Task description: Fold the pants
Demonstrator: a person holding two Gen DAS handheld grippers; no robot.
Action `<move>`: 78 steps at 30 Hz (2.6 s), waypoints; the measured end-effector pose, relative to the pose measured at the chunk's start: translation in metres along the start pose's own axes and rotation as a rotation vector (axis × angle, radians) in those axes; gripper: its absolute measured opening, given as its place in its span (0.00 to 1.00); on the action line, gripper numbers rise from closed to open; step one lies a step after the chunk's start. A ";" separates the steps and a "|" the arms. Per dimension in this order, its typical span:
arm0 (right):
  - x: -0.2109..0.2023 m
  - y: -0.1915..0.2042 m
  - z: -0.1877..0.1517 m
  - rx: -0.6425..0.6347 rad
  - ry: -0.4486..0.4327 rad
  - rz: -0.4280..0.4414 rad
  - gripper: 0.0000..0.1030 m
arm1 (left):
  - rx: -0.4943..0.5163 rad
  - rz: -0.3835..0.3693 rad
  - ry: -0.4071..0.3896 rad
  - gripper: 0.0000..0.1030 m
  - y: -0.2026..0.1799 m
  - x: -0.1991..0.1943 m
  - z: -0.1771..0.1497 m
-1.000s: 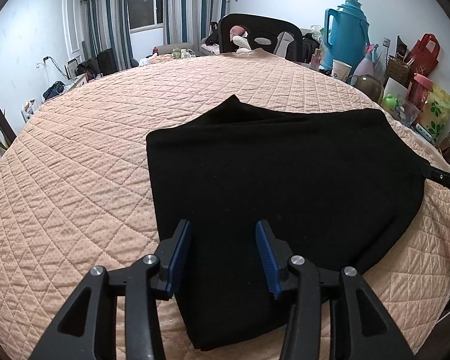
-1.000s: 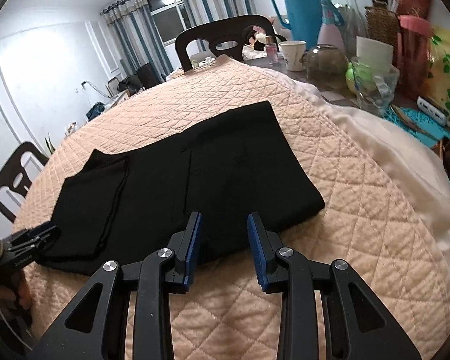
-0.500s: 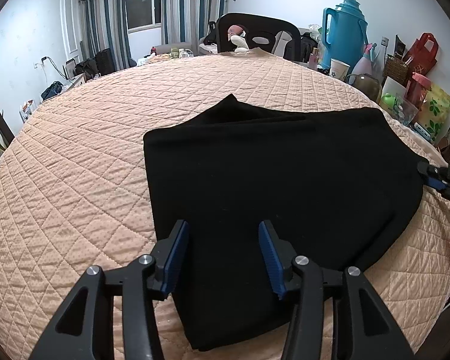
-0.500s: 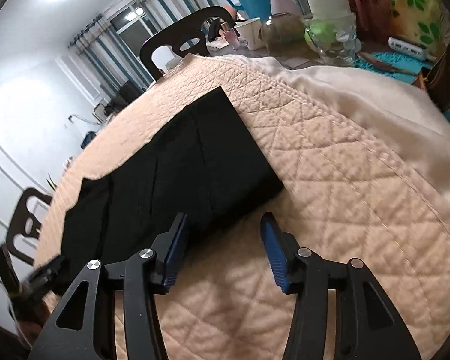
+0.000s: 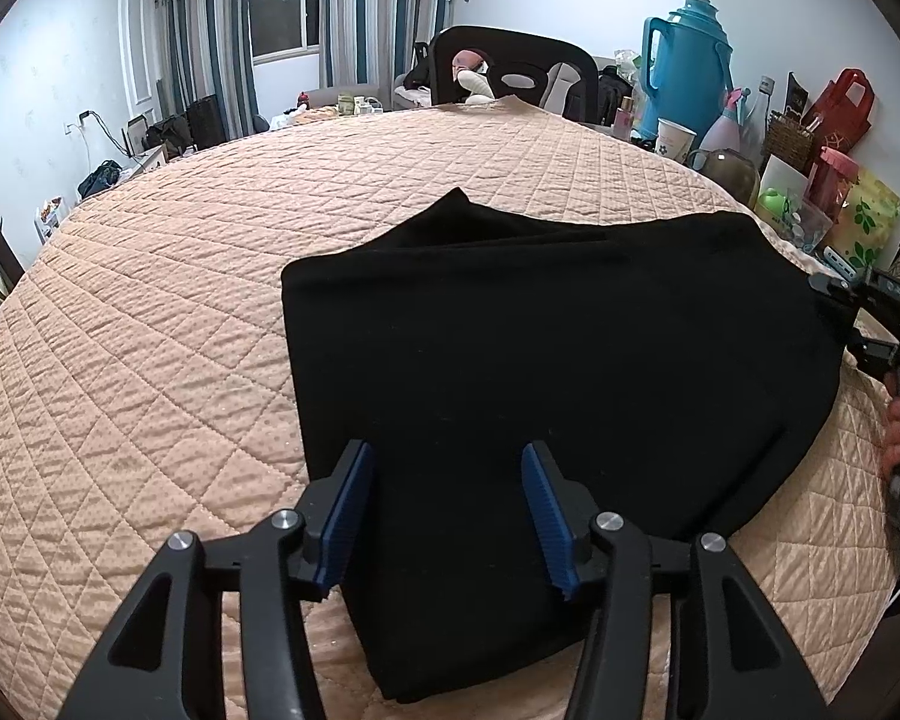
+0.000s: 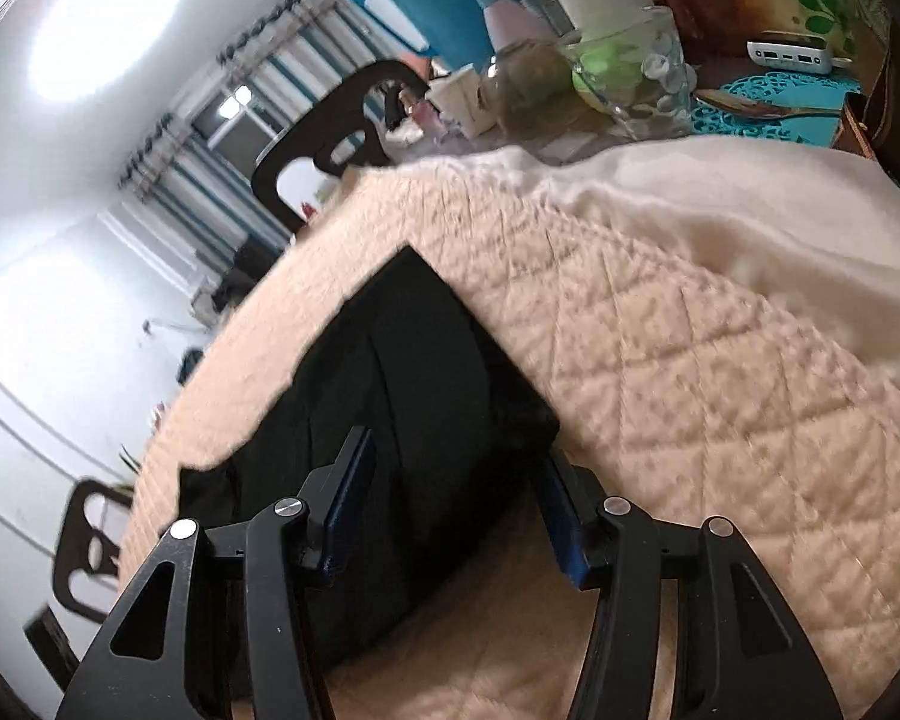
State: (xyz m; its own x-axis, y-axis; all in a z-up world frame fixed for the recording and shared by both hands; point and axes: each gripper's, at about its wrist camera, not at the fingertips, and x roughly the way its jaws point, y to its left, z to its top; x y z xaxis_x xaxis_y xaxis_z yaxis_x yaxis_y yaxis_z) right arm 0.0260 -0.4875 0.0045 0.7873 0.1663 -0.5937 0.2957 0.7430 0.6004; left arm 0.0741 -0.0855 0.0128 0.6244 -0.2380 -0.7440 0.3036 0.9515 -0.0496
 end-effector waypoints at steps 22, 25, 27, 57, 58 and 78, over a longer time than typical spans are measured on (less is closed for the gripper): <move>-0.006 0.230 -0.065 -0.626 0.108 0.340 0.21 | -0.110 0.126 -0.039 0.53 0.050 -0.029 -0.004; 0.027 0.243 -0.103 -0.705 0.230 0.341 0.21 | -0.157 0.161 -0.028 0.53 0.071 -0.033 -0.015; 0.049 0.240 -0.124 -0.722 0.314 0.324 0.21 | -0.189 0.177 -0.012 0.53 0.083 -0.034 -0.022; 0.017 0.261 -0.157 -0.824 0.252 0.411 0.46 | -0.257 0.150 -0.043 0.53 0.101 -0.050 -0.028; 0.019 0.255 -0.152 -0.802 0.242 0.382 0.46 | -0.253 0.146 -0.049 0.53 0.099 -0.051 -0.025; 0.051 0.201 -0.091 -0.681 0.180 0.156 0.21 | -0.120 -0.007 -0.109 0.53 0.034 -0.014 0.054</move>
State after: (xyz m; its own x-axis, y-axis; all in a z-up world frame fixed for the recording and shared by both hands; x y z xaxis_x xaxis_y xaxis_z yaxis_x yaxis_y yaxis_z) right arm 0.0763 -0.2710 0.0463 0.6738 0.3641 -0.6430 -0.2622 0.9314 0.2526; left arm 0.1144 -0.0606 0.0573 0.6992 -0.2587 -0.6665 0.2246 0.9645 -0.1388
